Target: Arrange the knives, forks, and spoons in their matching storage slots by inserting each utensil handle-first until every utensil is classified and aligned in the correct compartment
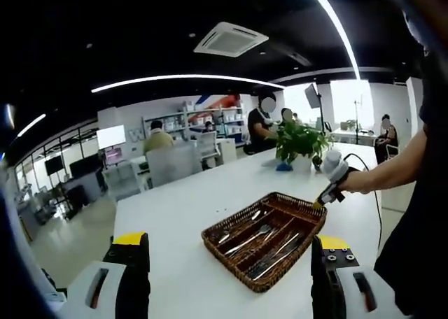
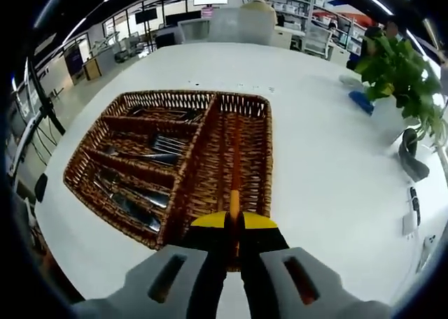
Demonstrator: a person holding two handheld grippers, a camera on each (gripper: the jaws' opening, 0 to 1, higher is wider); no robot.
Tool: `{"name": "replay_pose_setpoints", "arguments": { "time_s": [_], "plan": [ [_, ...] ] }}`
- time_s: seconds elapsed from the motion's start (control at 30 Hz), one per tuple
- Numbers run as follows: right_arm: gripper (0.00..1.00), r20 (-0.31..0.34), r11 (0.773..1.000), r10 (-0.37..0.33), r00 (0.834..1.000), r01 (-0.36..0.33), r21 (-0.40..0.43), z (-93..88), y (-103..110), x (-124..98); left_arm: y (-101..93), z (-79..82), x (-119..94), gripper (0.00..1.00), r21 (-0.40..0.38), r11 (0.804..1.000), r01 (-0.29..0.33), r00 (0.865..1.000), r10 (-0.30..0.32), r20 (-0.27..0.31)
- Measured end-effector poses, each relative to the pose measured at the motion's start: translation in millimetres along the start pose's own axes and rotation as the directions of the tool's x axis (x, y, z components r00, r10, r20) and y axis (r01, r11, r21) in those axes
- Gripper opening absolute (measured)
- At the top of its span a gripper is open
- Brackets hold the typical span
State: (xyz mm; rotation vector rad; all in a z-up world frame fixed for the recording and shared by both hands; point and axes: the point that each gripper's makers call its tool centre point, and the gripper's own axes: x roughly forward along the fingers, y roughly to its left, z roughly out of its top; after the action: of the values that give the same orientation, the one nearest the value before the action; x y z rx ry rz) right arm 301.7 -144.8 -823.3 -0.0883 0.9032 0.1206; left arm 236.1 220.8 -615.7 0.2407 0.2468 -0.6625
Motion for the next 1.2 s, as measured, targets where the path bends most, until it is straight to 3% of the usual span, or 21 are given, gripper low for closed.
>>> {"name": "replay_pose_setpoints", "arguments": {
  "time_s": [0.43, 0.6, 0.77, 0.8, 1.07, 1.2],
  "plan": [
    [0.03, -0.056, 0.999, 0.006, 0.998, -0.009, -0.052, -14.4, 3.8, 16.0, 0.7, -6.1, -3.3, 1.00, 0.001, 1.000, -0.005, 1.000, 0.005, -0.014],
    [0.03, -0.117, 0.996, 0.000, 0.993, -0.010, -0.087, -25.4, 7.5, 26.6, 2.3, -7.6, -4.8, 1.00, 0.001, 1.000, -0.013, 1.000, 0.013, -0.018],
    [0.03, -0.128, 0.996, 0.012, 0.992, -0.024, -0.089, -27.2, 9.0, 32.3, 3.0, -11.2, -8.0, 1.00, -0.004, 1.000, -0.022, 1.000, 0.021, -0.023],
    [0.03, -0.161, 0.995, 0.021, 0.987, -0.035, -0.089, -34.3, 11.1, 33.5, 2.9, -12.9, -8.9, 1.00, -0.007, 1.000, -0.024, 0.999, 0.024, -0.025],
    [0.05, -0.123, 0.990, 0.058, 0.991, -0.072, -0.118, -27.7, 14.0, 32.4, 3.3, -20.5, -11.5, 1.00, -0.013, 0.999, -0.035, 0.998, 0.035, -0.043],
    [0.19, -0.078, 0.980, 0.130, 0.988, -0.140, -0.144, -17.9, 23.4, 24.9, 2.8, -18.6, -10.9, 1.00, -0.016, 0.999, -0.034, 0.999, 0.033, -0.038]
  ]
}}
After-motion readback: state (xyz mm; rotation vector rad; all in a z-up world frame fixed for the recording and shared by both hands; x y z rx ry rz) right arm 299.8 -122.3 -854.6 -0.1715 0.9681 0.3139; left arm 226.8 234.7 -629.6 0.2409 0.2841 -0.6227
